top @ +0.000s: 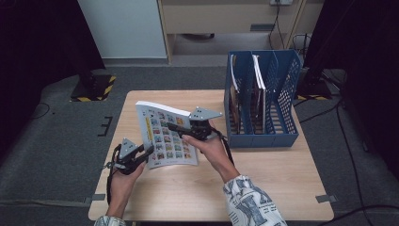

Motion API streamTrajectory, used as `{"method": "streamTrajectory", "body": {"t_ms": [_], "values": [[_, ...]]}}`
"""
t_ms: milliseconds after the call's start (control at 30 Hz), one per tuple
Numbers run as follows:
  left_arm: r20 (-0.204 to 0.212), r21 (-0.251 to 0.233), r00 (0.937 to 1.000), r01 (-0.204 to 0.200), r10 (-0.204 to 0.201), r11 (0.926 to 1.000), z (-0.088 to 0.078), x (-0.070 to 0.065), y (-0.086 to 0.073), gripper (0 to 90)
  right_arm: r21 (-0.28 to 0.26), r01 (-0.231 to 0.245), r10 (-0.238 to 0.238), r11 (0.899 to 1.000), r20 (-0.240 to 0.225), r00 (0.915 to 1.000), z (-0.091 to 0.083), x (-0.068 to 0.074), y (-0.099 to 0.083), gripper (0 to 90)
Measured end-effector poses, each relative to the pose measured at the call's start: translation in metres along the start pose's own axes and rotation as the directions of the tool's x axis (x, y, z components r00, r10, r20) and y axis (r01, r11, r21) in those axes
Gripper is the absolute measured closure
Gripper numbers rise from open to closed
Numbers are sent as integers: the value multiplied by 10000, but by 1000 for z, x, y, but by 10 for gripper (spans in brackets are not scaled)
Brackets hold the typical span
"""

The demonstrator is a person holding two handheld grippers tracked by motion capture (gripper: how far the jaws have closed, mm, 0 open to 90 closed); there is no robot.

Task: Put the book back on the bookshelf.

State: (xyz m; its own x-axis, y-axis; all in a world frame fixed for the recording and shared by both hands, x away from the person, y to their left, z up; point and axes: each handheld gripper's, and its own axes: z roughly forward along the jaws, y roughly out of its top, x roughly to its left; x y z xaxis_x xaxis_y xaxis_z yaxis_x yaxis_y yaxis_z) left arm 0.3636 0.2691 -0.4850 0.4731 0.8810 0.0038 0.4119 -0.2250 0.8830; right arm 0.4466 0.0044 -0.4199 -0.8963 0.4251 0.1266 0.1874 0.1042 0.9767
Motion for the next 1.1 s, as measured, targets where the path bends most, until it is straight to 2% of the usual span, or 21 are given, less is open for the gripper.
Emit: {"method": "streamTrajectory", "body": {"t_ms": [267, 333, 400, 533, 733, 767, 833, 867, 900, 967, 1100], "values": [[44, -45, 10000, -1, 1, 10000, 0, 0, 0, 662, 77, 90, -91, 9999, 99, 9999, 0, 1, 1, 737], [43, -65, 10000, 27, -27, 10000, 0, 0, 0, 647, 68, 125, -126, 9999, 154, 9998, -2, 1, 2, 739], [-128, -244, 9999, -59, 56, 9997, 0, 0, -1, 612, 49, 61, -62, 10000, 142, 9999, -4, 2, 2, 740], [-65, -437, 9992, 387, -390, 9983, -2, 5, -2, 498, 25, 145, -145, 9999, 149, 9998, -10, 5, 6, 741], [-425, -285, 9968, 671, -682, 9973, -6, 17, -7, 417, -268, 309, -296, 9992, 474, 9984, -21, 3, 13, 741], [-575, -214, 9942, 901, -912, 9957, -6, 22, -8, 395, -220, 328, -313, 9992, 658, 9973, -26, 1, 15, 741], [-688, -168, 9926, 994, -1004, 9949, -6, 24, -9, 347, -235, 304, -286, 9993, 736, 9969, -28, 0, 15, 741], [-926, 161, 9893, 1145, -1125, 9933, -6, 29, -12, 318, -262, 181, -157, 9995, 874, 9960, -32, -4, 14, 741], [-926, 161, 9893, 1145, -1125, 9933, -6, 29, -12, 282, -301, 152, -123, 9994, 940, 9955, -34, -5, 14, 741], [-1046, 500, 9863, 1335, -1278, 9898, -4, 35, -17, 229, -338, 68, -32, 9994, 1049, 9945, -37, -8, 14, 741], [-1036, 646, 9829, 1594, -1523, 9851, -2, 40, -20, 154, -448, 46, 9, 9990, 1237, 9923, -41, -10, 16, 741]]}}
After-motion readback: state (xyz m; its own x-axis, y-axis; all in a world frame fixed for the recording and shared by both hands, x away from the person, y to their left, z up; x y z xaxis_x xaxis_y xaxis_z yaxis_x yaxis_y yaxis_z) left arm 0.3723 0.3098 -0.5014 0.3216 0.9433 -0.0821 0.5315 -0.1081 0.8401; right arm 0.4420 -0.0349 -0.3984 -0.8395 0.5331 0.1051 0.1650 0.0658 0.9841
